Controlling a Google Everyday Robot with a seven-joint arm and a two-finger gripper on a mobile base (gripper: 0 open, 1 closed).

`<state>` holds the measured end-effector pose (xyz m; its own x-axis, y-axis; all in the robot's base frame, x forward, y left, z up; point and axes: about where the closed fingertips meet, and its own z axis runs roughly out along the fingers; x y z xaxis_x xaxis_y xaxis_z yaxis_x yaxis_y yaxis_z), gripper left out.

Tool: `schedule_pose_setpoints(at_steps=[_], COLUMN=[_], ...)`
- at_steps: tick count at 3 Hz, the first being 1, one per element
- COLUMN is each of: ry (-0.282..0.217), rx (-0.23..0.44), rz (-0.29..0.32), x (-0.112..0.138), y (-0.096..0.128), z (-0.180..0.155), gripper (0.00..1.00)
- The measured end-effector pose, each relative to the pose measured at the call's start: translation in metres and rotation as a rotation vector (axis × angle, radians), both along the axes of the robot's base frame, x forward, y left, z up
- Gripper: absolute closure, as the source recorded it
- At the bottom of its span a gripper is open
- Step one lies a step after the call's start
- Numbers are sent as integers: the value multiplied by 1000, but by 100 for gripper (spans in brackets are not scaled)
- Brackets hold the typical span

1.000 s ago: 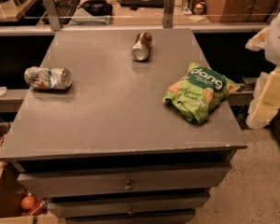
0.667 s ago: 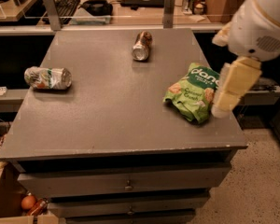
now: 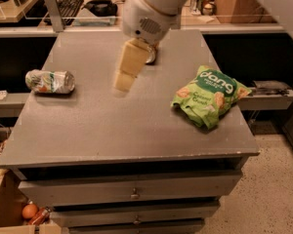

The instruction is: Place 7up can upright

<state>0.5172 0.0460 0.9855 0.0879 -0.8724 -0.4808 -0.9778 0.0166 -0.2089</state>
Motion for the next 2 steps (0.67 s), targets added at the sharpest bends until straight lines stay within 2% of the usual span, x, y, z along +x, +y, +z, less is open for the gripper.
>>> schedule_pose_setpoints(at_steps=[1,2], ry=[-1,-1], rx=[16,16], rz=[41,41], x=[2,2], y=[27,27], z=[1,1], gripper=[0,0])
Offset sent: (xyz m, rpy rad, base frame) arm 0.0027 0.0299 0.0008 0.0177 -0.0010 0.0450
